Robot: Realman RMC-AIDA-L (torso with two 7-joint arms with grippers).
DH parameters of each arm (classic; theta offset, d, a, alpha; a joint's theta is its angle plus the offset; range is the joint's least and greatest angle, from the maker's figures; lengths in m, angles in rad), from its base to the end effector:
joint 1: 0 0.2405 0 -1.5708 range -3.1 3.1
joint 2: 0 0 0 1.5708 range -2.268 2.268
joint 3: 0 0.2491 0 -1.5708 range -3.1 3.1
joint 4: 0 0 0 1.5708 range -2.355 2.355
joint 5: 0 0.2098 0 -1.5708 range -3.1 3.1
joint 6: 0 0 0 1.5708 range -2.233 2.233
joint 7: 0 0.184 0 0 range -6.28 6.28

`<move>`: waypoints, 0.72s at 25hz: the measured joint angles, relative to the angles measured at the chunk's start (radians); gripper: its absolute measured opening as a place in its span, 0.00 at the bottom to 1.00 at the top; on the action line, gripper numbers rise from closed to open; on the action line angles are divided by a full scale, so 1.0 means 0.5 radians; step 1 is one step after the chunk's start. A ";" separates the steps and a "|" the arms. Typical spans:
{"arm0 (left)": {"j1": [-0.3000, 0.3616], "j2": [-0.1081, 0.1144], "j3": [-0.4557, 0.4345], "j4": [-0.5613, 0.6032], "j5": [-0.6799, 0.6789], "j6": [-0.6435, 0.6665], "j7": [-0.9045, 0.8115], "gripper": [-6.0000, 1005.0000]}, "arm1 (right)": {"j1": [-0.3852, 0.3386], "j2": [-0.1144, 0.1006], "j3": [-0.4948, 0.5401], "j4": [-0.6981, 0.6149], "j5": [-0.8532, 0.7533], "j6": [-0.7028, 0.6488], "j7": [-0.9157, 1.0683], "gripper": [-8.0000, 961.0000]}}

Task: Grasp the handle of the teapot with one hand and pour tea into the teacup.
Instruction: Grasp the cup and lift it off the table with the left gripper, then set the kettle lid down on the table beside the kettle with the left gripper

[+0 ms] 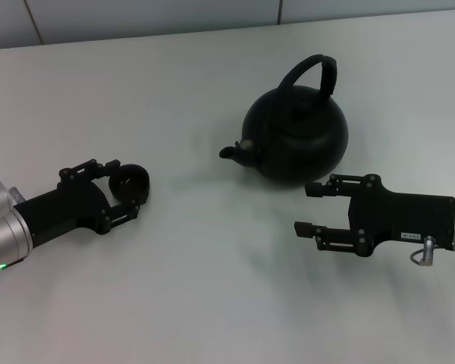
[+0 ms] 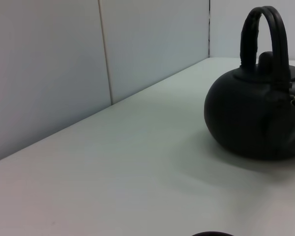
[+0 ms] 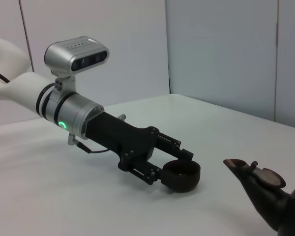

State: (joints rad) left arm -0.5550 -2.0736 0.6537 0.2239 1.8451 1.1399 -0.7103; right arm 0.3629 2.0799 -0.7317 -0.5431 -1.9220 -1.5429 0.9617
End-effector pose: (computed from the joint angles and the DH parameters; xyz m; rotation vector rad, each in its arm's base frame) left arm -0.2938 0.3464 -0.0913 -2.5169 -0.3540 -0.4490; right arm 0.2878 0.2874 -0.0503 -2.6807 0.3758 0.6646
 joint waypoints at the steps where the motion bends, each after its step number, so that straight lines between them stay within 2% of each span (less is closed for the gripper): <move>1: 0.000 0.000 0.000 0.000 0.001 0.006 0.000 0.70 | 0.001 0.000 0.000 0.000 0.000 0.000 0.000 0.70; 6: -0.001 0.000 0.038 0.012 0.001 0.155 0.000 0.69 | 0.002 -0.001 0.001 0.000 0.000 0.013 0.000 0.70; 10: -0.039 -0.001 0.178 0.020 -0.002 0.290 0.001 0.69 | 0.000 -0.003 0.008 -0.008 0.000 0.002 0.000 0.70; 14: -0.098 -0.010 0.326 -0.008 -0.014 0.313 0.003 0.69 | -0.006 -0.003 0.027 -0.010 0.000 -0.001 0.000 0.70; 18: -0.150 -0.012 0.354 -0.085 -0.018 0.315 0.060 0.69 | -0.012 -0.003 0.030 -0.011 0.000 -0.003 0.000 0.70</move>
State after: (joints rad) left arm -0.6298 -2.0795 0.8310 0.1813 1.8362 1.2973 -0.6804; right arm 0.3568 2.0783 -0.7165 -0.5485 -1.9220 -1.5443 0.9619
